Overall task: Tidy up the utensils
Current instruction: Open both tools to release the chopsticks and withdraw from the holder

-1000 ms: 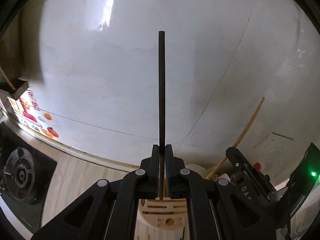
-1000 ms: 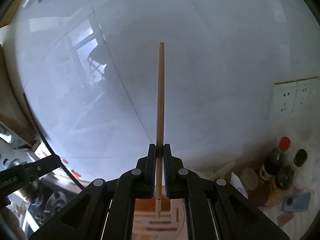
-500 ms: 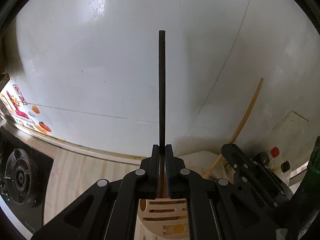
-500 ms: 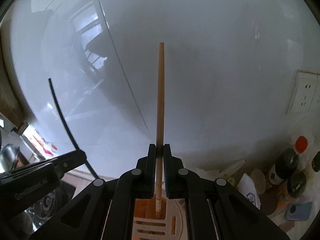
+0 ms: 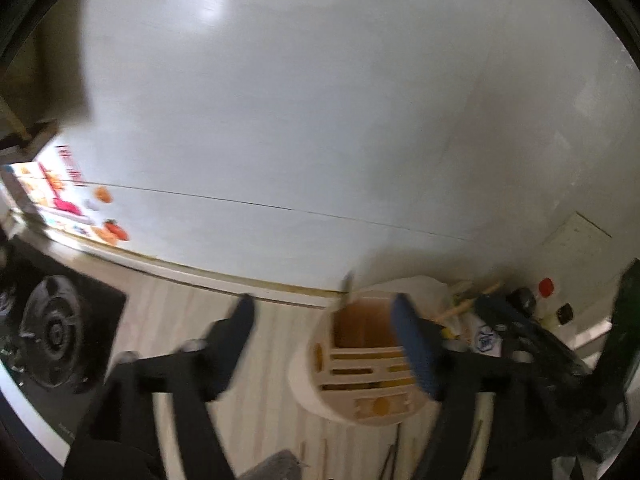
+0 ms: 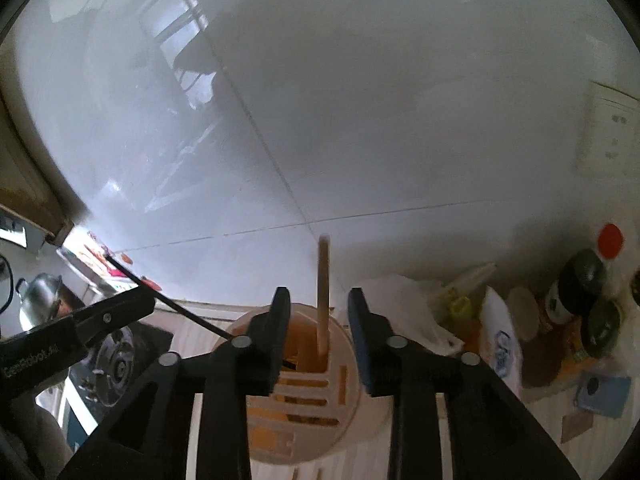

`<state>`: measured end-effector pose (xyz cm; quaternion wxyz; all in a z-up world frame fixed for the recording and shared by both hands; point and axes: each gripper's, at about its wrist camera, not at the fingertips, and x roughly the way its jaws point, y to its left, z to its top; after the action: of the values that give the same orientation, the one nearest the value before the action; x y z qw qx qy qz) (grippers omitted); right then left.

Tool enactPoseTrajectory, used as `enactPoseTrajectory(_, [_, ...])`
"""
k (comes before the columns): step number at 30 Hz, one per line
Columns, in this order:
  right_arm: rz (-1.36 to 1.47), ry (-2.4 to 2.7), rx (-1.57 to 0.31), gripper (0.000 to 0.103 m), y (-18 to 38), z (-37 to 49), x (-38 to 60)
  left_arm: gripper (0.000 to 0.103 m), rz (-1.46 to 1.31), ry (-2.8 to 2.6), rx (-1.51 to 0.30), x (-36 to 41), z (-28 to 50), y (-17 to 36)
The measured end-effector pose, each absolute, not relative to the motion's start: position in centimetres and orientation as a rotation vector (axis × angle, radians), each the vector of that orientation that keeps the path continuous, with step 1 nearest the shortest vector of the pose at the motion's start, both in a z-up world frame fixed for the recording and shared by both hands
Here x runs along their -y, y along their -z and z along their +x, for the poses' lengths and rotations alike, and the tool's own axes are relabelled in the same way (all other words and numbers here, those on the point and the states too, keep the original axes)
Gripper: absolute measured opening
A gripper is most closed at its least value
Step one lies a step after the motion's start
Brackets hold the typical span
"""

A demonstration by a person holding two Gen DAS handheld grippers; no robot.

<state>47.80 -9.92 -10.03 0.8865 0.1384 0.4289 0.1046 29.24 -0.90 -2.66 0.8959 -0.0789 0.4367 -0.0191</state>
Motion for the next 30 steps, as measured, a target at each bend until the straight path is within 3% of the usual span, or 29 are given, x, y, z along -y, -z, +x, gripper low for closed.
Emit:
enactPoseTrajectory(2, [0.303, -0.196, -0.889, 0.038, 9.6, 46.8, 11.1, 0.084, -0.157, 0.01, -0.897, 0.4, 28.0, 2.7])
enactPoseTrajectory(5, [0.297, -0.163, -0.881, 0.049, 9.2, 45.1, 11.9, 0.103, -0.144, -0.023, -0.877, 0.3, 26.2, 3.2])
enactPoseTrajectory(10, [0.284, -0.109, -0.878, 0.064, 8.7, 41.5, 12.8, 0.103, -0.101, -0.061, -0.883, 0.7, 23.1, 4.8])
enactPoseTrajectory(12, [0.301, -0.097, -0.876, 0.077, 9.2, 39.8, 13.2, 0.103, -0.09, -0.073, -0.9, 0.9, 22.0, 5.9])
enactPoseTrajectory(14, [0.301, -0.087, -0.873, 0.082, 9.6, 38.4, 13.4, 0.103, -0.076, -0.079, -0.919, 1.1, 21.3, 6.8])
enactPoseTrajectory(23, [0.231, -0.022, -1.072, 0.079, 15.0, 34.4, 13.6, 0.103, -0.045, -0.144, -1.104, 1.5, 18.0, 14.7])
enactPoseTrajectory(28, [0.204, -0.043, -1.255, 0.052, 20.2, 33.0, 13.3, 0.1, -0.023, -0.116, -1.232, 2.4, 17.4, 19.9])
enactPoseTrajectory(29, [0.206, -0.053, -1.295, 0.046, 21.5, 32.7, 13.2, 0.097, -0.022, -0.106, -1.252, 2.6, 17.2, 20.7])
enactPoseTrajectory(30, [0.207, -0.055, -1.323, 0.042, 22.5, 32.5, 13.2, 0.087, -0.019, -0.093, -1.282, 2.8, 17.2, 21.7])
